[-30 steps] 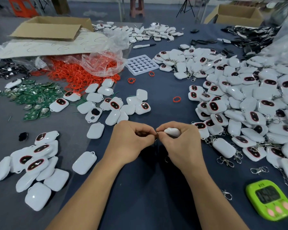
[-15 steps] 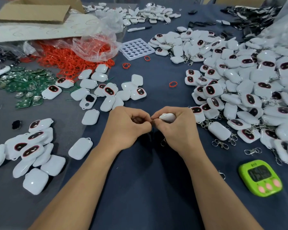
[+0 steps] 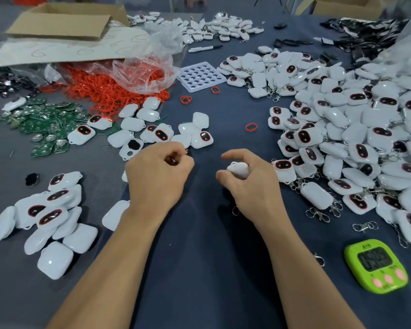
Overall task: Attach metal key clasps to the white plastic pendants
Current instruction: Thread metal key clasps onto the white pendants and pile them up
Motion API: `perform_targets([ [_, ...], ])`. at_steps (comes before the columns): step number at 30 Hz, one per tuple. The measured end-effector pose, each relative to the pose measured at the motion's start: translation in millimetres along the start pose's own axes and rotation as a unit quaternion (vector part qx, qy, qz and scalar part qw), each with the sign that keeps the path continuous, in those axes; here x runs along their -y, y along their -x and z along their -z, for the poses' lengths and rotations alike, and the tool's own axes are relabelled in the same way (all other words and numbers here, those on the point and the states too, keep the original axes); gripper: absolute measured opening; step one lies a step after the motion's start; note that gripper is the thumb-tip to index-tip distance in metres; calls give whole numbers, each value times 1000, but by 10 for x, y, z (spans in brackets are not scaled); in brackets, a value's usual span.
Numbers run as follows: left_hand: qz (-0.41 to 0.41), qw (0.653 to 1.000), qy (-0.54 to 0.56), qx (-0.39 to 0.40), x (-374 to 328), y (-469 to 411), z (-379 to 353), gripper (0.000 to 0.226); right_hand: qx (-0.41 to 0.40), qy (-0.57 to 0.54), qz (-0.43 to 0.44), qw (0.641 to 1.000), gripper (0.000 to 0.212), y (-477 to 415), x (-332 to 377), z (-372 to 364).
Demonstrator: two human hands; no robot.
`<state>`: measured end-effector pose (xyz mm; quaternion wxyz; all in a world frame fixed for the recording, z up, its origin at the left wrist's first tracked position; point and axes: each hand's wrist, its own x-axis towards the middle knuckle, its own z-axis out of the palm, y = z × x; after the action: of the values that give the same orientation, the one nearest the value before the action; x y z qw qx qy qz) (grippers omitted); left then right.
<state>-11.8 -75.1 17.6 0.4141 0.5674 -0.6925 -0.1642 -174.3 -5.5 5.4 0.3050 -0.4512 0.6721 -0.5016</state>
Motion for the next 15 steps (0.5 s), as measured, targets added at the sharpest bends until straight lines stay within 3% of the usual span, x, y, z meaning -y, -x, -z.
perform_targets([
  [5,-78,978,-144,130,37,56,-92,10,2,-45,3,999,26,-28,-13,54],
  [11,-92,976,-69,187,71,22,-107,9,17,-25,39,999,42,-60,-59,62],
  [15,-94,972,-47,210,119,12,-118,6,23,10,34,999,32,-66,-85,15],
])
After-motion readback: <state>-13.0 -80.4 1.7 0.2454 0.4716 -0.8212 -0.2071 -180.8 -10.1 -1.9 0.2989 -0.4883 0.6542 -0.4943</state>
